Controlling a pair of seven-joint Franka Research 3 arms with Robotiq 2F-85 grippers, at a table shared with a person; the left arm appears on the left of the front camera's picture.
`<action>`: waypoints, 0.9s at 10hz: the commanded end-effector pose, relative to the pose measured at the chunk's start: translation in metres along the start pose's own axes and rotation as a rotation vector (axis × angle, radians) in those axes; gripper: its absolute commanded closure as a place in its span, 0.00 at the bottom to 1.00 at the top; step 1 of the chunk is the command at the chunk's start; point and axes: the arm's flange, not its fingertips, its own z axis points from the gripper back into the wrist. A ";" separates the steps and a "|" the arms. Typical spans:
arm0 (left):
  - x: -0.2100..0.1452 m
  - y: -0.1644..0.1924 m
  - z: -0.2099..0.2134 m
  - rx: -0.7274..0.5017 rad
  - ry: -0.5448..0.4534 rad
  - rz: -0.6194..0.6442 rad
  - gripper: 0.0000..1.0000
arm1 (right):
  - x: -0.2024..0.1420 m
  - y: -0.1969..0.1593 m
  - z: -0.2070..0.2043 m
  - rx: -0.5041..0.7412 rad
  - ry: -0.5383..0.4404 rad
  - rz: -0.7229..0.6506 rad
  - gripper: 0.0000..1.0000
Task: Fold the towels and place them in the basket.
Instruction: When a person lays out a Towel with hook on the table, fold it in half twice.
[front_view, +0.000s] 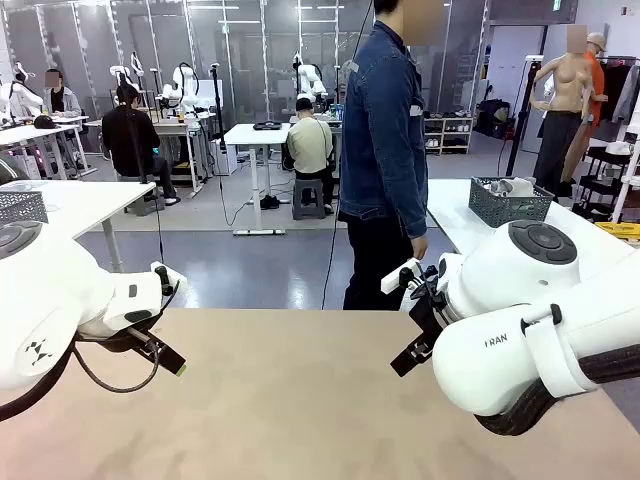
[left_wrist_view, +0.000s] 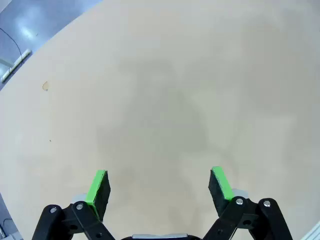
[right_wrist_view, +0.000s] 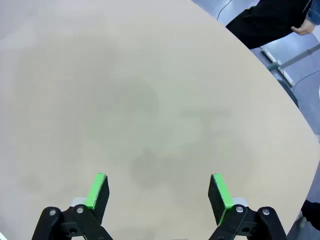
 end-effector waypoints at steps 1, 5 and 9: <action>0.000 0.000 0.000 0.000 0.000 -0.001 0.00 | 0.000 0.000 0.000 0.000 0.000 0.000 0.00; 0.000 0.000 0.000 0.000 0.000 -0.001 0.00 | 0.000 0.000 0.000 0.000 0.000 0.000 0.00; 0.000 0.000 0.000 0.000 0.000 -0.001 0.00 | 0.000 0.000 0.000 0.000 0.000 0.000 0.00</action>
